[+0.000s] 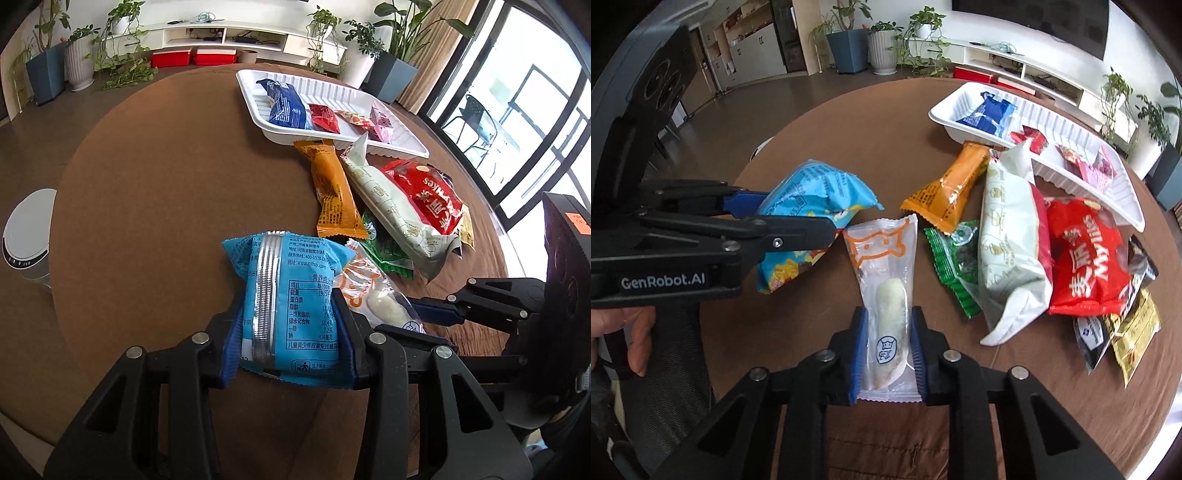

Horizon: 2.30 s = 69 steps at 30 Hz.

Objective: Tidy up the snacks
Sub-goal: 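Carry the chip bag into the tray with the left tool while the right tool carries the clear packet there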

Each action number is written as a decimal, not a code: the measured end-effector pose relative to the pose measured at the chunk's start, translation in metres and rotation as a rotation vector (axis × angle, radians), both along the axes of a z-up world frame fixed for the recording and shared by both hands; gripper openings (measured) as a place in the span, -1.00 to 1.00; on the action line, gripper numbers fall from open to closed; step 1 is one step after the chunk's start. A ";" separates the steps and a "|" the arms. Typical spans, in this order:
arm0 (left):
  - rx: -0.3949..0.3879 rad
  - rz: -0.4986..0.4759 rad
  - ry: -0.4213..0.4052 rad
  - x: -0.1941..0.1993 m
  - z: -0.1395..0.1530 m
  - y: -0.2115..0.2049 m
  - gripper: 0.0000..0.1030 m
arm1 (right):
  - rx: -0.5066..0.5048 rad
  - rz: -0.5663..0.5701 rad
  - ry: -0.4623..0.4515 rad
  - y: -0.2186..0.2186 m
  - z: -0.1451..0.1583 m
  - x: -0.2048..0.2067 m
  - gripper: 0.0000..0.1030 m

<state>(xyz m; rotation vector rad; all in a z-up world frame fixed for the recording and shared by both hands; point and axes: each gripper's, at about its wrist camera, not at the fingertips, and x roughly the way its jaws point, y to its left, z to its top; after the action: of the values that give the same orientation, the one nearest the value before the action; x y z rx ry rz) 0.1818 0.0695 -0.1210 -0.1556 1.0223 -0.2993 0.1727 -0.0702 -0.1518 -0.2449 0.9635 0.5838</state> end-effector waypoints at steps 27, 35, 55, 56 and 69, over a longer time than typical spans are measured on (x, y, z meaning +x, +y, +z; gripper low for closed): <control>-0.069 -0.025 -0.080 -0.025 0.033 -0.004 -0.29 | 0.282 -0.169 0.023 -0.100 0.040 -0.034 -0.58; -0.112 -0.032 -0.096 -0.023 0.041 -0.009 -0.29 | 0.339 -0.254 0.015 -0.141 0.047 -0.028 -0.58; -0.060 -0.106 -0.181 0.131 0.121 -0.038 -0.29 | 0.369 -0.406 -0.120 -0.225 0.119 0.089 -0.58; -0.051 -0.112 -0.177 0.144 0.122 -0.044 -0.29 | 0.366 -0.397 -0.114 -0.223 0.120 0.101 -0.58; 0.052 -0.113 -0.048 0.253 0.063 -0.099 -0.29 | 0.263 -0.303 0.008 -0.143 0.092 0.221 -0.57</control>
<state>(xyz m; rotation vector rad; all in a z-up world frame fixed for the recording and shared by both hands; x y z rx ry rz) 0.4345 -0.0291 -0.0575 -0.0435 0.9916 -0.3771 0.3936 -0.2136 -0.0602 0.1373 0.8990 0.4265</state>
